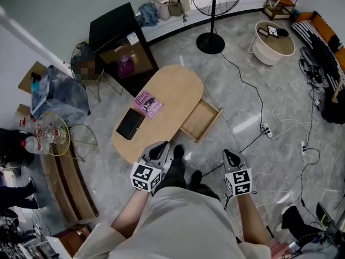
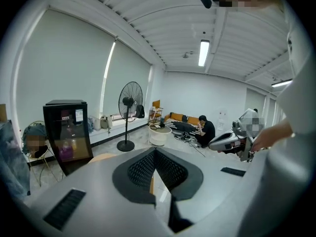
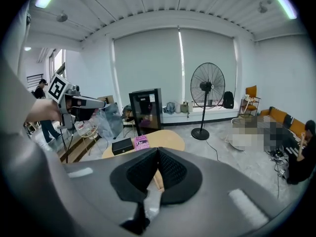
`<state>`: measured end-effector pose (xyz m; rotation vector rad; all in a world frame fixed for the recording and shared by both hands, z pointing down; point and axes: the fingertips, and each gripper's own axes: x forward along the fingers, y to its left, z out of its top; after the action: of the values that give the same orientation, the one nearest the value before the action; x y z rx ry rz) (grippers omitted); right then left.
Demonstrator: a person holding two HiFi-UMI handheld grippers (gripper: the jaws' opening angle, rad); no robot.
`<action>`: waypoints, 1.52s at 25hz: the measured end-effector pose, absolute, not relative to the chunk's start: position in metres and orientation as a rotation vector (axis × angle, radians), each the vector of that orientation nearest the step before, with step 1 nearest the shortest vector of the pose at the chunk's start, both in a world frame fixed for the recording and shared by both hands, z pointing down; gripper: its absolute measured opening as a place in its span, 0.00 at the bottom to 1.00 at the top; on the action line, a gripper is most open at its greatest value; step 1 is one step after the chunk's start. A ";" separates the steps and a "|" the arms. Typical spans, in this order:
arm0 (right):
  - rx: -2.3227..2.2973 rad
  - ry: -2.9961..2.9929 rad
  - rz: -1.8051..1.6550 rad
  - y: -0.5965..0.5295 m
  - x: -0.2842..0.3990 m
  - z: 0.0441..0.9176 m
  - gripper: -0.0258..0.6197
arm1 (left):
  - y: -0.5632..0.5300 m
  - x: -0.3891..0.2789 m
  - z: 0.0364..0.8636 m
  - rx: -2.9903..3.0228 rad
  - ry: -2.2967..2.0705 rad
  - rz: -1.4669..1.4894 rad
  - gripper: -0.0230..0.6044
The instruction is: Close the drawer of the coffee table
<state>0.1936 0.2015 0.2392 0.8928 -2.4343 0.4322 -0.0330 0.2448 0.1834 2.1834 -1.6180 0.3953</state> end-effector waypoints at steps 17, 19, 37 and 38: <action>1.020 -2.329 0.775 0.112 0.130 0.369 0.05 | 0.099 -0.079 0.327 2.274 -1.263 0.584 0.05; 1.030 -2.297 0.821 0.107 0.127 0.392 0.05 | 0.090 -0.081 0.349 2.264 -1.230 0.607 0.05; 1.195 -2.006 1.249 0.080 0.109 0.623 0.06 | 0.071 -0.071 0.537 2.181 -1.009 0.686 0.05; 1.200 -1.993 1.268 0.079 0.108 0.634 0.06 | 0.070 -0.071 0.545 2.168 -1.007 0.684 0.05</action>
<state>0.1081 0.0792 0.6338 1.1997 -1.9925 1.2685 -0.0715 0.0703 0.5450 2.1685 -1.0066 0.6844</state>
